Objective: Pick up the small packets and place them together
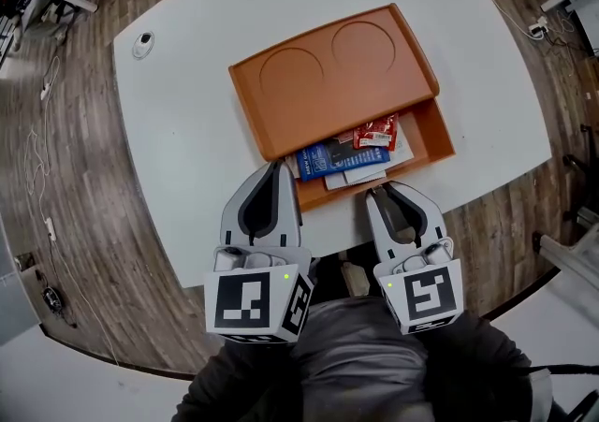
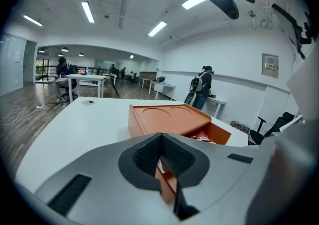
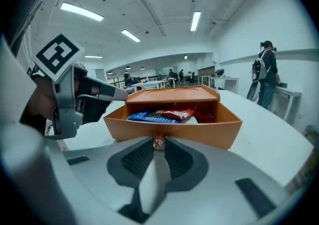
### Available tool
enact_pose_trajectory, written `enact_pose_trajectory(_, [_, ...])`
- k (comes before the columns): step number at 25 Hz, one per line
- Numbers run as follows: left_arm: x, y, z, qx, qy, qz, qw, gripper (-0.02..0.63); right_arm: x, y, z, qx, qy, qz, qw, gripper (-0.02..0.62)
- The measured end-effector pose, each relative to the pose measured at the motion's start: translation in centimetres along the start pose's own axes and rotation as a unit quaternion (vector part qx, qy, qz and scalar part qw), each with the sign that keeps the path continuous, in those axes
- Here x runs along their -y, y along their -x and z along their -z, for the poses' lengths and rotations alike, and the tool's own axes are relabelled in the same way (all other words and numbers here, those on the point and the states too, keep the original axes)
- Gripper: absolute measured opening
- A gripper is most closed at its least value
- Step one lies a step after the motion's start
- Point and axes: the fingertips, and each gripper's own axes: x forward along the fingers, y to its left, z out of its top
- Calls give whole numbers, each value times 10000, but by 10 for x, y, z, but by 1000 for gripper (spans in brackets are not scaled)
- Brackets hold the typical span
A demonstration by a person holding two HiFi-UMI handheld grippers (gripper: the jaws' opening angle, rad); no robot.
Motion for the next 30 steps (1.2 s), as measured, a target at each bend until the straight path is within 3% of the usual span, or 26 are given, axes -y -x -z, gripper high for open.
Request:
enact_pose_trajectory(6, [-5, -2, 19, -134, 50, 52, 9999, 0, -3, 10, 11, 80, 19, -7, 10000, 75])
enact_pose_trajectory(10, [3, 11, 34, -59, 0, 43, 10000, 0, -10, 27, 28, 227, 296, -35, 9993, 74])
enact_pose_trajectory(25, [-11, -12, 10, -149, -184, 35, 9997, 0, -10, 32, 25, 154, -67, -112, 9998, 72])
enact_pose_trajectory(30, [-11, -10, 10, -97, -191, 37, 9998, 0, -9, 29, 24, 390, -174, -152, 9990, 74])
